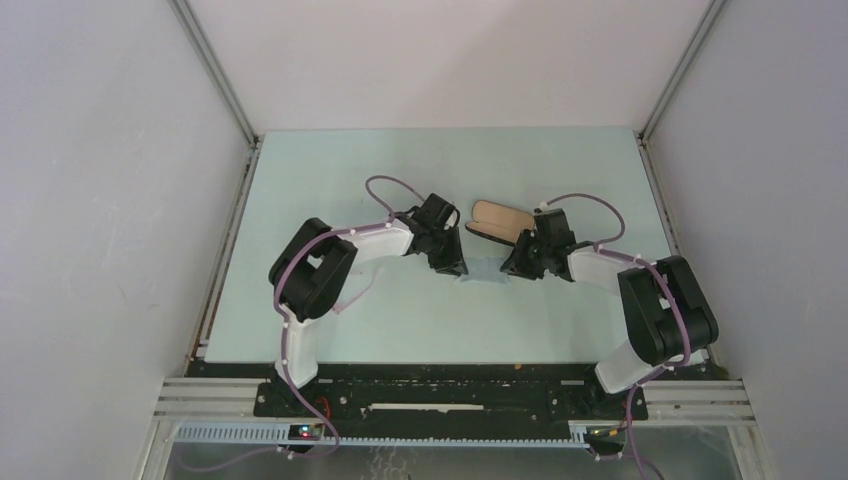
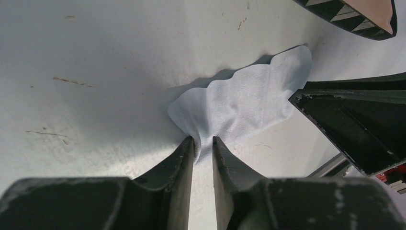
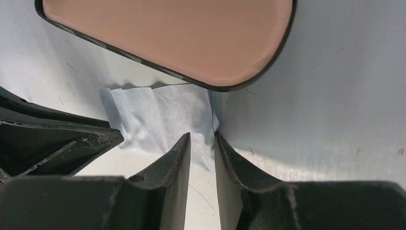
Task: Organize the sunglasses
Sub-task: Pick up the glasses cleaning cloth from the center of the board.
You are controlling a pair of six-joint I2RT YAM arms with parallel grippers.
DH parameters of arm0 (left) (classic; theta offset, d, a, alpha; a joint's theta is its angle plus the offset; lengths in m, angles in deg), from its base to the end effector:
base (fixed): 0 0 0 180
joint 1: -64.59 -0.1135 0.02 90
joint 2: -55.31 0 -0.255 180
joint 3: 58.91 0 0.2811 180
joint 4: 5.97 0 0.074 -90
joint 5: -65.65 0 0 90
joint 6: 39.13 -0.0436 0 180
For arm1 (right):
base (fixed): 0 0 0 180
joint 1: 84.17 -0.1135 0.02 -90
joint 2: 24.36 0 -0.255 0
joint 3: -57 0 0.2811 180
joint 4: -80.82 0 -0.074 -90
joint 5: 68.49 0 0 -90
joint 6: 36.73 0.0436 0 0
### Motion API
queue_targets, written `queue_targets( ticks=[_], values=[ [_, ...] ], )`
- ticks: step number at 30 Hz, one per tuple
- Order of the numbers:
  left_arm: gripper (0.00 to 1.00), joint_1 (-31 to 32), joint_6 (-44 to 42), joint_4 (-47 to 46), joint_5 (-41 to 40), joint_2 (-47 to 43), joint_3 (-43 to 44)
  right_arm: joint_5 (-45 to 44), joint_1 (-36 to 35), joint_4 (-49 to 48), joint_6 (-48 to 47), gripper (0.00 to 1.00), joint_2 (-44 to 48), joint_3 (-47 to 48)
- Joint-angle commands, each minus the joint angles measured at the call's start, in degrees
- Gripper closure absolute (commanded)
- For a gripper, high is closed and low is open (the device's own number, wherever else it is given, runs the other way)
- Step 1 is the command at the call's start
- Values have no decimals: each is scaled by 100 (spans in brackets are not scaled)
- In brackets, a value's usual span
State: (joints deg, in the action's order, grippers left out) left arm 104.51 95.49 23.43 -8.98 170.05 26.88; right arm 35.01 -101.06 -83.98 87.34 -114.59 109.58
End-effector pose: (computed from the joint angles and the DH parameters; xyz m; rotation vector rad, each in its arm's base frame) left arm 0.3251 -0.2871 0.1102 -0.0078 2.7987 -0.8124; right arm 0.2974 0.1009 0.1040 0.2838 2.5659 0.6485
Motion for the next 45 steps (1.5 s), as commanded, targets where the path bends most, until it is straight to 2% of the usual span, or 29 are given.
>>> queue_targets(
  ticks=[1,5,8,10,15,24,32,45],
  values=[
    [75,97,-182,269,-247,245,145,-733,-215,566,-301,67,-230,114],
    [87,97,-197,269,-239,273,190,-773,-228,567,-285,76,-240,120],
    [99,108,-230,297,-247,287,243,-748,-228,583,-309,92,-240,140],
    [100,133,-327,397,-341,259,330,-713,-236,598,-298,100,-205,141],
    [100,208,-511,456,-508,18,406,-622,-266,591,-299,100,29,141],
    [100,243,-664,372,-328,-281,484,-861,-333,709,-219,100,761,141],
    [100,235,-938,603,-228,-431,976,-999,-325,857,-146,100,1330,155],
    [100,170,-1083,747,-17,-279,1764,-1017,-125,935,-190,100,1447,584]
  ],
)
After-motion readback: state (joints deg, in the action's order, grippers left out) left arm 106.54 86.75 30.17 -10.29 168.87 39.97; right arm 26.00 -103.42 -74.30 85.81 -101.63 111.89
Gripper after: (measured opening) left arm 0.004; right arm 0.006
